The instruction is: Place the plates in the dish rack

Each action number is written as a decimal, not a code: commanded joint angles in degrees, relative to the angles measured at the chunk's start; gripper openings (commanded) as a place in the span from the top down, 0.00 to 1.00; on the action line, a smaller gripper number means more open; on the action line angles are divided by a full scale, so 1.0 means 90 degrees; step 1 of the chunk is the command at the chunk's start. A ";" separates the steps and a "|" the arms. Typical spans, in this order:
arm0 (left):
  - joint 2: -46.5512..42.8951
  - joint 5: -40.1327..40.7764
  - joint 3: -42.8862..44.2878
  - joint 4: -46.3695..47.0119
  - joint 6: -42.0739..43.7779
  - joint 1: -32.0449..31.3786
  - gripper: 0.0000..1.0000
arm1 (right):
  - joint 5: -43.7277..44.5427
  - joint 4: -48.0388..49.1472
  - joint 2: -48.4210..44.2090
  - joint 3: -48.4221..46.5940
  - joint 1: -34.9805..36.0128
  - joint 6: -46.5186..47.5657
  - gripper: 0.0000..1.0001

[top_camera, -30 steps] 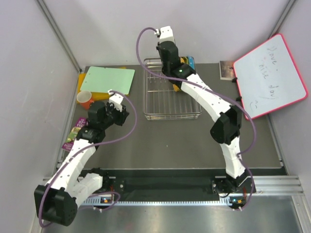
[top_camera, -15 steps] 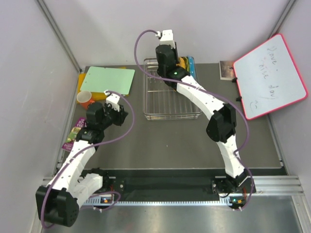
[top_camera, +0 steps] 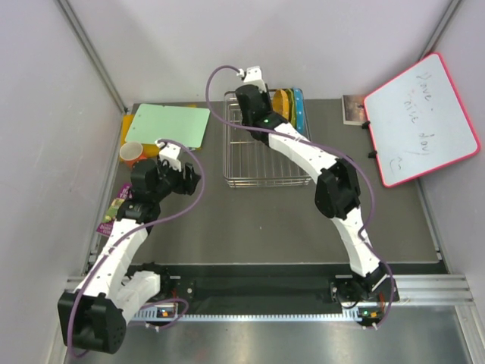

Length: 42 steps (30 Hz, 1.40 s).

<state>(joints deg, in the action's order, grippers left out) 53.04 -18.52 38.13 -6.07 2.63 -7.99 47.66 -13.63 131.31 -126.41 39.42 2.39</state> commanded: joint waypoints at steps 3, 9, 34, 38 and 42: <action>0.0064 0.0037 0.0119 0.0166 0.0000 0.0106 0.32 | 0.0164 0.0596 -0.0215 -0.0095 -0.0229 -0.0159 1.00; 0.0123 -0.0070 -0.0135 0.0429 -0.0039 0.0106 0.32 | 0.0173 0.0869 -0.0254 -0.0193 -0.0210 -0.0012 1.00; 0.0269 -0.0168 -0.0135 0.0420 0.0020 0.0106 0.32 | 0.0164 0.0323 0.0196 0.0227 -0.0288 -0.0452 1.00; 0.0308 -0.0188 -0.0116 0.0459 0.0039 0.0106 0.31 | 0.0076 0.0430 0.0147 0.0208 -0.0288 -0.0354 0.81; 0.0318 -0.0207 -0.0106 0.0556 0.0069 0.0106 0.31 | -0.0080 0.0450 -0.0048 0.0276 -0.0298 -0.0324 0.49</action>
<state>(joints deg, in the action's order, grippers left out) 55.81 -19.27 36.84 -4.60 2.81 -7.38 45.17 -15.25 135.61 -122.30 37.43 -1.56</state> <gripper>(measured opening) 0.688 0.410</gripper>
